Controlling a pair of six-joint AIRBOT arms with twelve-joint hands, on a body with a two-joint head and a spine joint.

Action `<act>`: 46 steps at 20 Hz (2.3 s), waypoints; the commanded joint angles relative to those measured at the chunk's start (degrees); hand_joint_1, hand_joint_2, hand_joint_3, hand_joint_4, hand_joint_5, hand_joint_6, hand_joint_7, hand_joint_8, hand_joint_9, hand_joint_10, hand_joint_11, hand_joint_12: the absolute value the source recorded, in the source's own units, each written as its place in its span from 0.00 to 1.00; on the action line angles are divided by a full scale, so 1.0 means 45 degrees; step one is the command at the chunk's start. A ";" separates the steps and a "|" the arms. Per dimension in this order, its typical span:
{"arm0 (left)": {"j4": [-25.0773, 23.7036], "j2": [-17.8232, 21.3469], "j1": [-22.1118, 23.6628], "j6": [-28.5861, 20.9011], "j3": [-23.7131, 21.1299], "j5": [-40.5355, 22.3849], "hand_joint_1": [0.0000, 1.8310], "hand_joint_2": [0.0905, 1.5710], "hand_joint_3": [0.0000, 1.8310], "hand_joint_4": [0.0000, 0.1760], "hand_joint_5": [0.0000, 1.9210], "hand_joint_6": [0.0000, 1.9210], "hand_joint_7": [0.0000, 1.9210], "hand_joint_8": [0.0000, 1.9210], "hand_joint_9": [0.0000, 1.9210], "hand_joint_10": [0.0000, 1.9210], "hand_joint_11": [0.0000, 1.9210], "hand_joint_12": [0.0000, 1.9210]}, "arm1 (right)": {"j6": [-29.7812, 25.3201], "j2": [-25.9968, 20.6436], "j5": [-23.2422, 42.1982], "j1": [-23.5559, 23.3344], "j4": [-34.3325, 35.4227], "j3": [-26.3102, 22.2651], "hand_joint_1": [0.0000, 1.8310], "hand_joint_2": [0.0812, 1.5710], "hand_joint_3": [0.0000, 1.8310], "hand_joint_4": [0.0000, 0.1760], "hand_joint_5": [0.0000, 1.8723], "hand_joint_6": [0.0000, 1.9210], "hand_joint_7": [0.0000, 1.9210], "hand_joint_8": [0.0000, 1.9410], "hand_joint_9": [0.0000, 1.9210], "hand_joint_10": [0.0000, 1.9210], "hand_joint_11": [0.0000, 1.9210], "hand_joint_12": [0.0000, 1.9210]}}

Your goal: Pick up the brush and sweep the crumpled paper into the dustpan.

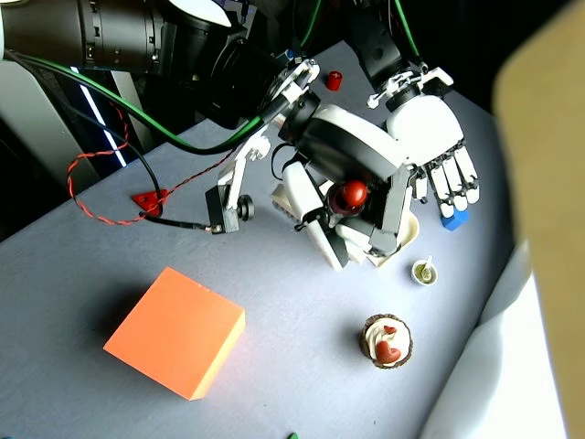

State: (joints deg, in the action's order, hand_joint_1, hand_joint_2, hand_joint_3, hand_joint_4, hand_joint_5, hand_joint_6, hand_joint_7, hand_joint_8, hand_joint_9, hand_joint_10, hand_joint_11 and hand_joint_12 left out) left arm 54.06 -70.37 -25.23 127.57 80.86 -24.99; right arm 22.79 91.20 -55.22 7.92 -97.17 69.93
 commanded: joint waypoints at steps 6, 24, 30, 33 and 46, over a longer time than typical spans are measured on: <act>-0.0259 0.0352 -0.0030 0.0086 -0.0305 -0.1186 0.60 0.68 0.00 0.00 0.54 0.46 0.20 0.00 0.15 0.00 0.04 0.25 | 0.0438 0.0680 -0.0373 0.0194 -0.1251 0.0350 0.87 0.72 0.00 1.00 0.57 1.00 0.59 1.00 0.63 1.00 0.66 1.00; -0.0173 0.0376 0.0091 0.0084 -0.0700 -0.1426 0.60 0.68 0.00 0.00 0.53 0.48 0.19 0.00 0.14 0.00 0.05 0.23 | -0.2257 0.1909 0.0374 0.0338 -0.2933 0.1661 0.87 0.72 0.00 1.00 0.57 1.00 0.59 1.00 0.63 1.00 0.65 1.00; -0.0184 0.0351 0.0091 0.0084 -0.0668 -0.1416 0.60 0.68 0.00 0.00 0.54 0.47 0.19 0.00 0.15 0.00 0.04 0.23 | -0.3925 0.2074 0.0568 0.0610 -0.4732 0.1879 0.87 0.73 0.00 1.00 0.56 1.00 0.59 1.00 0.63 1.00 0.66 1.00; -0.0211 0.0355 0.0108 0.0084 -0.0613 -0.1383 0.60 0.68 0.00 0.04 0.53 0.47 0.20 0.00 0.15 0.00 0.04 0.24 | -0.4044 0.2073 0.0400 0.0665 -0.4910 0.1804 0.87 0.73 0.00 1.00 0.57 1.00 0.60 1.00 0.64 1.00 0.66 1.00; -0.0187 0.0375 0.0167 0.0084 -0.0649 -0.1395 0.60 0.68 0.00 0.00 0.53 0.48 0.17 0.00 0.12 0.00 0.02 0.24 | -0.3890 0.0145 0.0503 0.0978 -0.5729 -0.0128 0.87 0.73 0.00 1.00 0.56 1.00 0.60 1.00 0.64 1.00 0.67 1.00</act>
State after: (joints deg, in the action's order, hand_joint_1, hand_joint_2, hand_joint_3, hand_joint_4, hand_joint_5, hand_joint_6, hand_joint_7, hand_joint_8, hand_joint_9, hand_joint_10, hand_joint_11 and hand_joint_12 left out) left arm 55.13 -69.08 -25.10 127.59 77.80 -26.17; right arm 4.25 91.85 -49.65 12.82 -117.49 69.43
